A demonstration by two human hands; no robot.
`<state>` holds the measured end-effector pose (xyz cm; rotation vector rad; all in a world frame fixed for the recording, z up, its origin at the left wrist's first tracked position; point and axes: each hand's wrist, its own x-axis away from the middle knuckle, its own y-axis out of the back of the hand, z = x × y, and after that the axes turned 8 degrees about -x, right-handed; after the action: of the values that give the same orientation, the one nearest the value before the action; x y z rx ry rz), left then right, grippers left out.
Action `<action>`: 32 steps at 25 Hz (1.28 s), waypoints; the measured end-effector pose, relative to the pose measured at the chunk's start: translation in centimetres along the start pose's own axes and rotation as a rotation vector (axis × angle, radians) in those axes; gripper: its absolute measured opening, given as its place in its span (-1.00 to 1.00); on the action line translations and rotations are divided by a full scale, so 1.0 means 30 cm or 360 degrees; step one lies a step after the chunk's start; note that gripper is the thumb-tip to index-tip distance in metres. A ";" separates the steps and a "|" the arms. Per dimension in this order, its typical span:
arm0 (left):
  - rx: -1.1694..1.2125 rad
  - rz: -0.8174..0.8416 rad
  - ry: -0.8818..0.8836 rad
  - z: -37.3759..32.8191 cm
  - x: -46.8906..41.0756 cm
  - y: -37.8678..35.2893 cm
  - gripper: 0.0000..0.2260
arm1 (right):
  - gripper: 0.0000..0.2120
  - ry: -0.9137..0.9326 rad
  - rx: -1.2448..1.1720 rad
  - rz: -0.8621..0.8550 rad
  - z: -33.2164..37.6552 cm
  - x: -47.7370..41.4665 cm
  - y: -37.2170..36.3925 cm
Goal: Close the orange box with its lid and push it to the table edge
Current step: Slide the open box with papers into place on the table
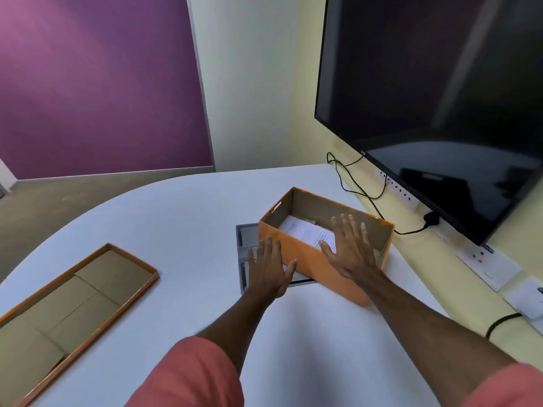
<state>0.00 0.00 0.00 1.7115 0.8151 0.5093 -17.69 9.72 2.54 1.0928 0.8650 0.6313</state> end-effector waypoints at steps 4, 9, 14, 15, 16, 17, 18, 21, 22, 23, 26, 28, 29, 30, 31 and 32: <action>0.0102 0.0182 0.0184 -0.173 -0.117 -0.109 -0.34 | -0.25 0.0005 0.0003 0.0068 -0.169 -0.132 -0.034; 0.0458 0.0189 0.0687 -0.296 -0.290 -0.244 -0.28 | -0.28 0.0070 -0.0004 0.0197 -0.333 -0.271 -0.135; 0.0795 0.0247 0.1064 -0.338 -0.428 -0.340 -0.17 | -0.33 0.0035 -0.0033 0.0337 -0.440 -0.389 -0.241; 0.0834 0.0259 0.1108 -0.342 -0.448 -0.360 -0.15 | -0.33 0.0034 -0.0018 0.0350 -0.455 -0.409 -0.257; 0.0861 0.0264 0.1151 -0.346 -0.458 -0.374 -0.13 | -0.34 0.0035 -0.0003 0.0364 -0.468 -0.429 -0.270; 0.0870 0.0261 0.1183 -0.352 -0.468 -0.390 -0.11 | -0.34 0.0038 0.0018 0.0383 -0.480 -0.447 -0.283; 0.0882 0.0253 0.1211 -0.360 -0.471 -0.401 -0.11 | -0.34 0.0045 0.0032 0.0408 -0.486 -0.463 -0.294; 0.0962 0.0183 0.1259 -0.372 -0.471 -0.414 -0.12 | -0.33 0.0063 0.0073 0.0460 -0.495 -0.508 -0.323; 0.0992 0.0172 0.1255 -0.366 -0.471 -0.414 -0.13 | -0.33 0.0058 0.0081 0.0476 -0.494 -0.521 -0.330; 0.1021 0.0161 0.1229 -0.352 -0.473 -0.417 -0.15 | -0.34 0.0047 0.0073 0.0482 -0.494 -0.533 -0.338; 0.1112 0.0083 0.1078 -0.277 -0.475 -0.425 -0.23 | -0.42 -0.0021 0.0010 0.0414 -0.501 -0.561 -0.374; 0.1130 -0.0001 0.0949 -0.199 -0.475 -0.461 -0.30 | -0.49 -0.0068 -0.0049 0.0382 -0.503 -0.577 -0.390; 0.1133 -0.0030 0.0882 -0.168 -0.474 -0.467 -0.34 | -0.52 -0.0100 -0.0111 0.0405 -0.502 -0.583 -0.390; 0.1123 -0.0042 0.0825 -0.150 -0.465 -0.454 -0.37 | -0.54 -0.0148 -0.0181 0.0476 -0.497 -0.587 -0.380; 0.1111 -0.0052 0.0775 -0.140 -0.456 -0.430 -0.38 | -0.57 -0.0185 -0.0236 0.0566 -0.495 -0.591 -0.373; 0.1106 -0.0047 0.0728 -0.136 -0.445 -0.398 -0.38 | -0.60 -0.0213 -0.0261 0.0646 -0.496 -0.591 -0.372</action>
<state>-14.88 -5.47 -9.28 2.2418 1.4680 0.6573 -39.42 -1.05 -5.95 1.1548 0.4676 0.9370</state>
